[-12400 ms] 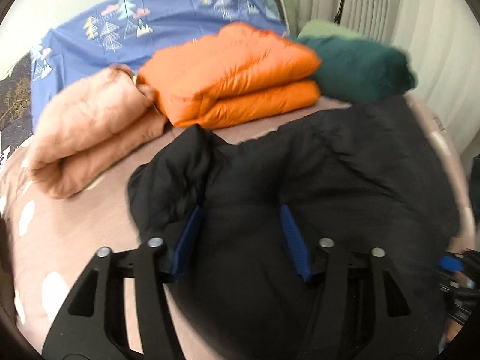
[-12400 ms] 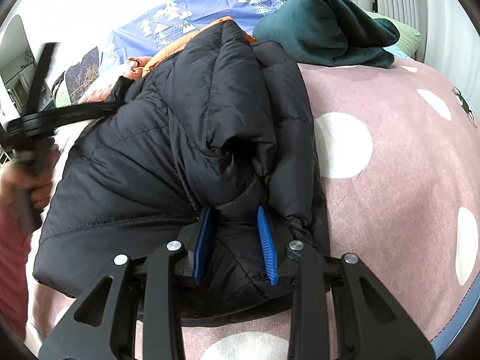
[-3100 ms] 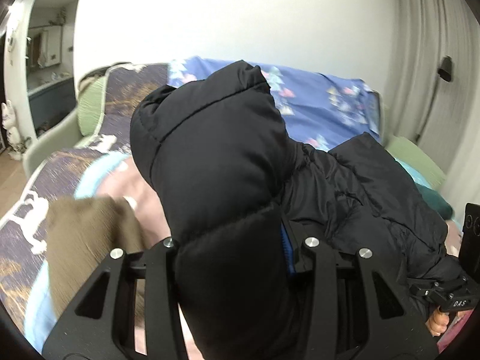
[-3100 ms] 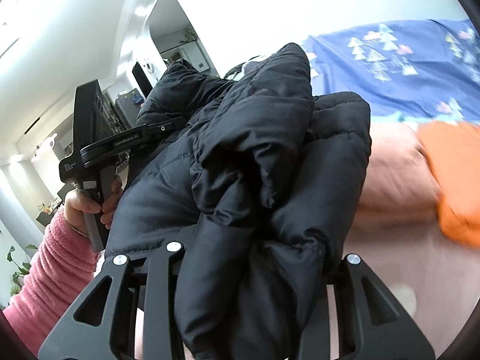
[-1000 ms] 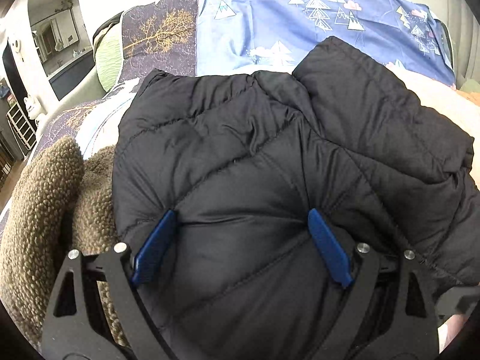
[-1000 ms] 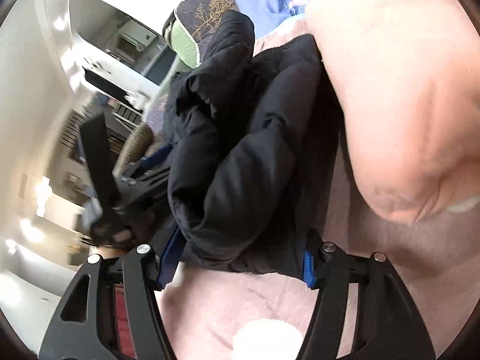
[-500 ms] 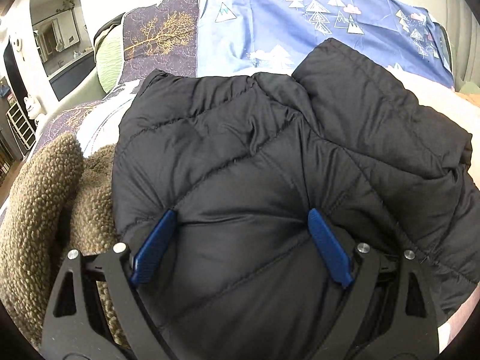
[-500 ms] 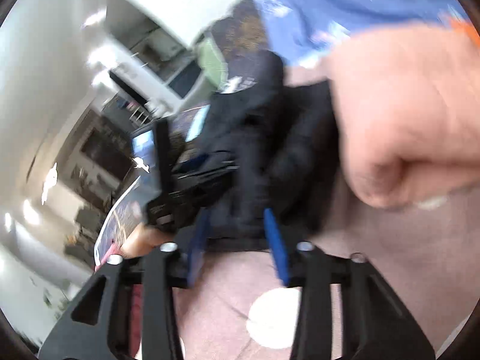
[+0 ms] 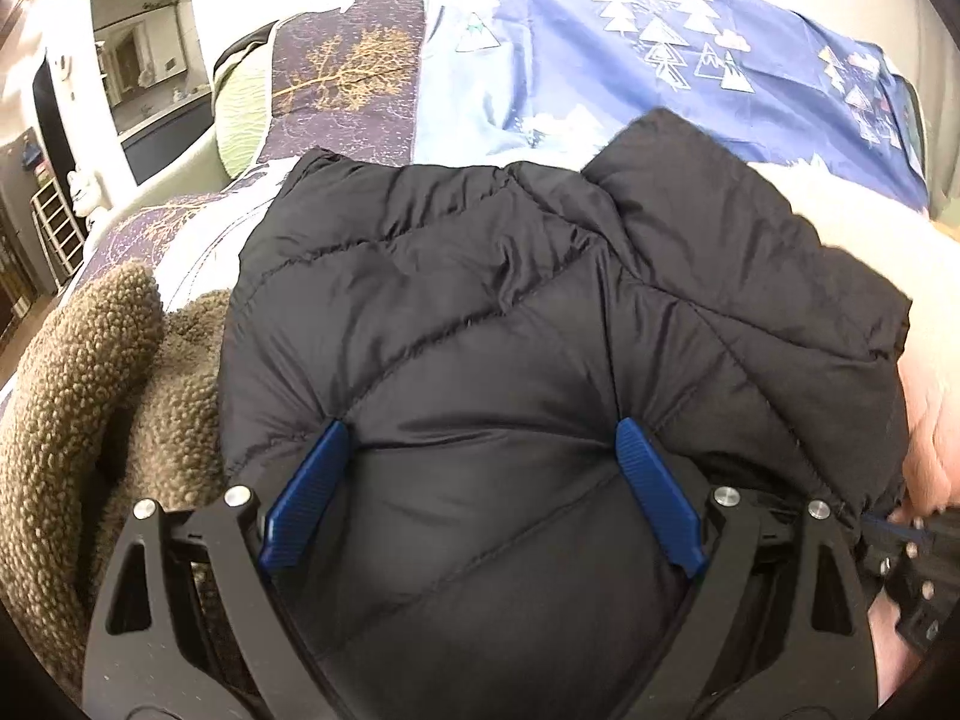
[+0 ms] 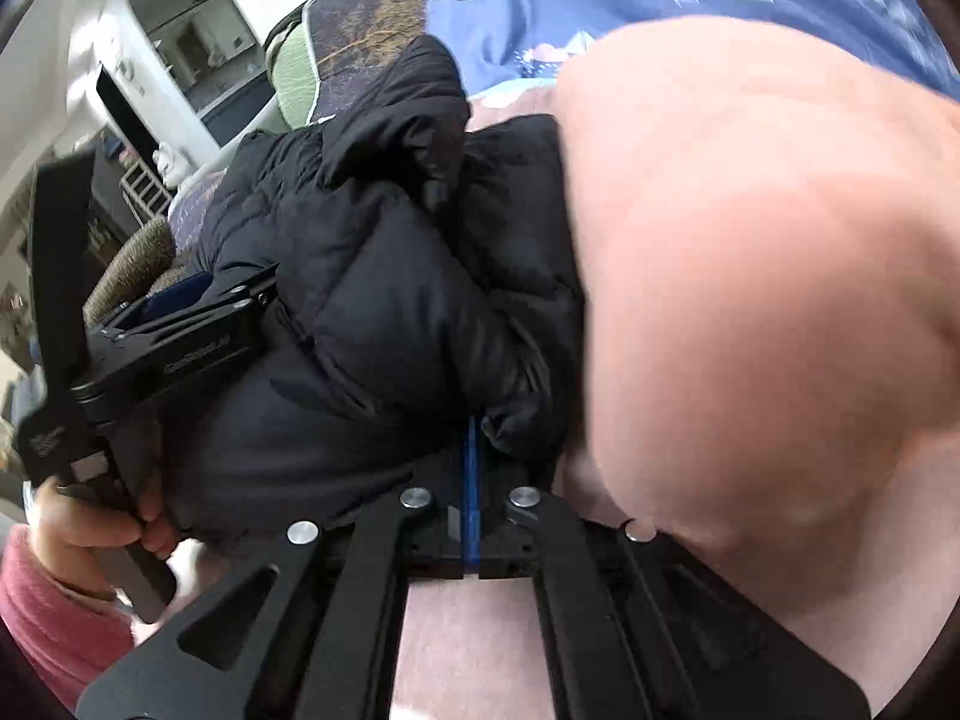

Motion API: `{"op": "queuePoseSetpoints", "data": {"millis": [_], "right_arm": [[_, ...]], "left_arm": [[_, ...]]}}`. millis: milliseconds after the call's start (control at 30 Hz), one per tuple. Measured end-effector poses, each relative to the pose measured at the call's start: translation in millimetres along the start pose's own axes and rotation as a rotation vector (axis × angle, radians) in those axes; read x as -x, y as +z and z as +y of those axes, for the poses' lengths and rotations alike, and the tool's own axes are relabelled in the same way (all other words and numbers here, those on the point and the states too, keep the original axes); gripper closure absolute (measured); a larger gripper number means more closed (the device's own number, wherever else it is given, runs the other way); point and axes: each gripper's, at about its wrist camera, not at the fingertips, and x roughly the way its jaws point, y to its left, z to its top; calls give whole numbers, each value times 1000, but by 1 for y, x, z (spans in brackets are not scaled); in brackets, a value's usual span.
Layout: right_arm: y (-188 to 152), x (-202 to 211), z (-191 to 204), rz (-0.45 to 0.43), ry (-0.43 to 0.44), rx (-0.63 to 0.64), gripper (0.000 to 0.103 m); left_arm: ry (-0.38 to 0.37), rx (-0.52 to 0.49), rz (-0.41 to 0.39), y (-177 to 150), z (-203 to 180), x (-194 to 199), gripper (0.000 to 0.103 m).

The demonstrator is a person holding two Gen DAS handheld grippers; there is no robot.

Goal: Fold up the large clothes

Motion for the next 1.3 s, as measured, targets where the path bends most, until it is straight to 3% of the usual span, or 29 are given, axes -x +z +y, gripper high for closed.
{"op": "queuePoseSetpoints", "data": {"millis": [100,167,300,500,633,700,867,1100,1300], "right_arm": [[-7,27,-2,-20,15,24,93],[-19,55,5,-69,-44,94,90],[-44,108,18,-159,-150,188,76],[-92,192,31,-286,-235,265,48],[-117,227,45,-325,-258,276,39],[-133,242,49,-347,-266,265,28],[-174,281,57,-380,-258,248,20],[-215,312,57,-378,-259,228,13],[-238,331,58,-405,-280,230,7]], "left_arm": [[0,-7,-7,-3,0,13,11],[-33,10,-6,-9,4,28,11],[-132,105,-24,-33,16,83,9],[-137,91,-101,-82,-1,172,2],[-150,105,-144,-108,-17,229,2],[-141,104,-154,-118,-26,252,2],[-101,66,-198,-145,-45,314,2],[-22,-27,-248,-186,-69,378,2],[48,-31,-256,-211,-83,408,2]]}}
